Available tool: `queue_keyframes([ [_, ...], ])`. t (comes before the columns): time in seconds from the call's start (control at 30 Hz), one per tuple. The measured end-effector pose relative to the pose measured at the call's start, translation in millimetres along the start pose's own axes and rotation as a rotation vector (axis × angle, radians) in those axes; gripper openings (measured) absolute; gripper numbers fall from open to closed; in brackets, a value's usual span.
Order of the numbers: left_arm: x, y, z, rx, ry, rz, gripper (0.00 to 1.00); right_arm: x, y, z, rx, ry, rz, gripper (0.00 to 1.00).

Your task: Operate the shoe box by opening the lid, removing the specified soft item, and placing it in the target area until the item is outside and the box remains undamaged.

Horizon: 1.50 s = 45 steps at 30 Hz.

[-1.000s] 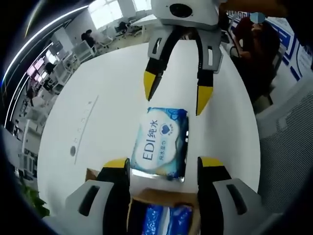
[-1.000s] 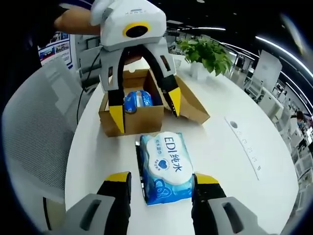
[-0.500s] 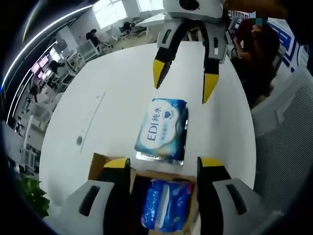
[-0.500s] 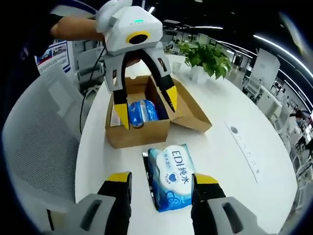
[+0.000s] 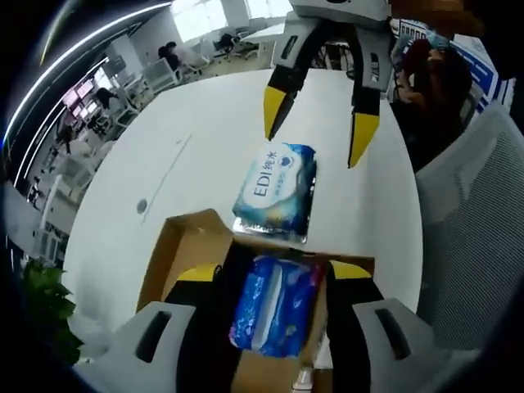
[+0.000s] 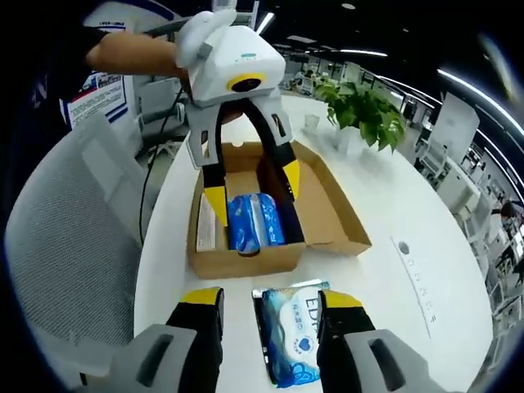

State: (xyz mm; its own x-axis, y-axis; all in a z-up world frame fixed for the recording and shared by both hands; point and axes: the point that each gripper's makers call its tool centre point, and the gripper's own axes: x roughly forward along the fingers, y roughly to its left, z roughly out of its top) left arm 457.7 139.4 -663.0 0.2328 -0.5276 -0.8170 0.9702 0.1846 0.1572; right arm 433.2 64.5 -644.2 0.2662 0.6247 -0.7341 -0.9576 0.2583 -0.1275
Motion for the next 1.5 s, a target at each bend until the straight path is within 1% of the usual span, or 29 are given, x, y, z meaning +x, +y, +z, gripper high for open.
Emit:
queue_keyframes([
  [0.2,-8.4,5.1,-18.0,-0.010,0.000,0.022,0.45,17.3,7.3,21.9,-0.029,-0.016,0.012,0.38],
  [0.3,-11.4,5.2,-27.8,-0.017,0.004,0.025,0.42,25.3,9.6,33.2,-0.039,-0.026,0.014,0.35],
  [0.4,-12.6,5.3,-38.7,-0.022,0.007,0.030,0.38,32.5,11.5,40.8,-0.051,-0.030,0.015,0.30],
  [0.53,-13.3,5.2,-47.8,-0.022,0.009,0.040,0.33,41.7,12.3,45.2,-0.068,-0.026,0.012,0.26],
  [0.57,-12.8,5.2,-52.4,-0.020,0.011,0.045,0.33,45.4,13.3,46.0,-0.075,-0.021,0.011,0.25],
  [0.6,-12.5,4.9,-54.3,-0.020,0.010,0.044,0.31,49.1,14.5,46.1,-0.078,-0.017,0.015,0.24],
  [0.73,-9.5,6.8,-60.2,-0.027,0.004,0.059,0.28,62.9,12.7,41.5,-0.096,0.020,-0.008,0.20],
  [0.8,-7.0,8.6,-63.8,-0.032,0.005,0.066,0.27,68.9,12.7,40.7,-0.092,0.024,-0.009,0.18],
  [0.87,-5.3,9.9,-66.7,-0.026,0.001,0.070,0.24,74.9,10.5,38.9,-0.100,0.043,-0.029,0.15],
  [0.9,-4.0,9.7,-67.8,-0.022,-0.004,0.064,0.22,77.6,10.6,39.7,-0.097,0.042,-0.031,0.13],
  [0.97,-1.3,12.7,-72.8,-0.040,-0.004,0.075,0.20,84.0,8.1,38.3,-0.105,0.062,-0.054,0.09],
  [1.0,-0.1,14.1,-75.0,-0.047,-0.003,0.084,0.18,86.5,8.2,38.9,-0.105,0.061,-0.055,0.08],
  [1.07,2.8,15.7,-77.9,-0.056,-0.006,0.087,0.17,92.9,5.8,37.6,-0.086,0.074,-0.066,0.07],
  [1.1,3.9,15.7,-78.8,-0.057,-0.008,0.088,0.16,96.7,5.4,36.9,-0.094,0.077,-0.069,0.07],
  [1.17,6.3,17.6,-81.4,-0.049,-0.003,0.098,0.16,100.9,6.9,36.1,-0.077,0.081,-0.060,0.07],
  [1.3,9.2,23.1,-84.6,-0.051,-0.004,0.105,0.15,110.0,6.7,32.7,-0.075,0.092,-0.053,0.05],
  [1.4,12.5,26.3,-86.5,-0.058,-0.003,0.102,0.13,117.0,4.7,26.0,-0.090,0.120,-0.067,0.02],
  [1.5,14.9,26.8,-86.7,-0.062,-0.004,0.097,0.11,124.1,1.5,23.0,-0.097,0.132,-0.089,0.01],
])
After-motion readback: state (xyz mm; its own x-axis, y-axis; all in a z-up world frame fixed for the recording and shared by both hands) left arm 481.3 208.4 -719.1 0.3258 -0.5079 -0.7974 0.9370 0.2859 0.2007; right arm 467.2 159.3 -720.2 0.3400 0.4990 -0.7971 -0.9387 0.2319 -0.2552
